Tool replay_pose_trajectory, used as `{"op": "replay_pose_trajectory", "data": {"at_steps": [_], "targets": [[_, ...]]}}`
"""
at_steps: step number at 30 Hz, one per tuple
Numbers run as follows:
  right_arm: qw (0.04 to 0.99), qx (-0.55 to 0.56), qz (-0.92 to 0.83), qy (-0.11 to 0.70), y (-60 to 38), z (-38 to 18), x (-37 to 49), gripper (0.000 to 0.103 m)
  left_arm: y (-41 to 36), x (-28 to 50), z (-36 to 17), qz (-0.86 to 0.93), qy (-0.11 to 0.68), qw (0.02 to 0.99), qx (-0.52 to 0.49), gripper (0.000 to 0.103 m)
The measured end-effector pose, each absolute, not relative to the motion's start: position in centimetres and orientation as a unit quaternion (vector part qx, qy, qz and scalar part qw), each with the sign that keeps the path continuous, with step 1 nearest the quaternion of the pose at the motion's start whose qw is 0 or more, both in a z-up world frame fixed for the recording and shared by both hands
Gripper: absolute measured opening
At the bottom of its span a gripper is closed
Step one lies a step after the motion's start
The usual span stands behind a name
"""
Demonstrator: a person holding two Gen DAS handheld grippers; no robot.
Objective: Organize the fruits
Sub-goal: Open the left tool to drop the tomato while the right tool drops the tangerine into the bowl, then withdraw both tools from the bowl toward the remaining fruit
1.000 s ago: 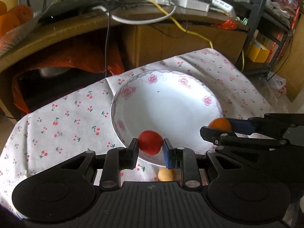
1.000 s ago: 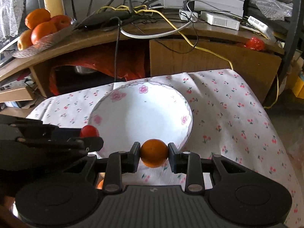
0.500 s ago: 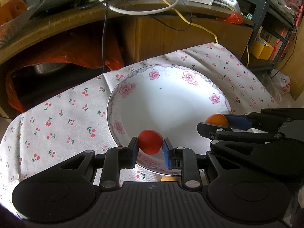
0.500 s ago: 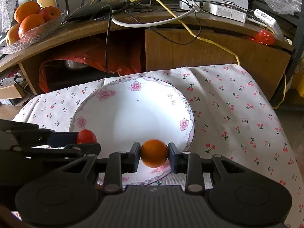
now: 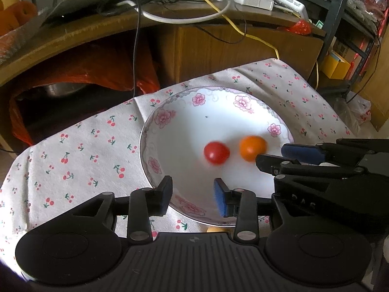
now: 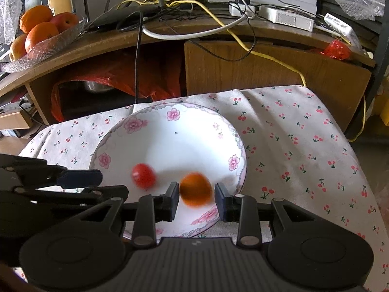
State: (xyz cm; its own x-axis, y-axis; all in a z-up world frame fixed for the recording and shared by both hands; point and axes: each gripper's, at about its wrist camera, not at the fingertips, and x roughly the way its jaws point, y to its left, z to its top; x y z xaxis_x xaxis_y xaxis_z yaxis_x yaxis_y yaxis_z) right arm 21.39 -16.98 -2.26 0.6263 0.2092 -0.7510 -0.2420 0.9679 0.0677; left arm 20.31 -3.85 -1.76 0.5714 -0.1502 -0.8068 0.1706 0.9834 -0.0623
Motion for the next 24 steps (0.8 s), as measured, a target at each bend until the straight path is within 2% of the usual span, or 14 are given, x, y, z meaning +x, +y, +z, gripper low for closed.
{"op": "replay_pose_trajectory", "data": {"at_steps": [5,9,24], "targets": [[0.904,-0.014,0.123,0.409,-17.3,-1.9,21.3,0.033,-3.7,20.2,-1.4,-0.08,0.449,0.89,0.017,0.059],[0.906,-0.011,0.119,0.407,-17.6,-1.7,21.2,0.036,-3.6,20.2,-1.3,-0.08,0.449,0.89,0.014,0.059],[0.908,-0.01,0.118,0.402,-17.7,-1.0,20.4,0.036,-3.5,19.5,-0.5,-0.087,0.444,0.892,0.017,0.062]]}}
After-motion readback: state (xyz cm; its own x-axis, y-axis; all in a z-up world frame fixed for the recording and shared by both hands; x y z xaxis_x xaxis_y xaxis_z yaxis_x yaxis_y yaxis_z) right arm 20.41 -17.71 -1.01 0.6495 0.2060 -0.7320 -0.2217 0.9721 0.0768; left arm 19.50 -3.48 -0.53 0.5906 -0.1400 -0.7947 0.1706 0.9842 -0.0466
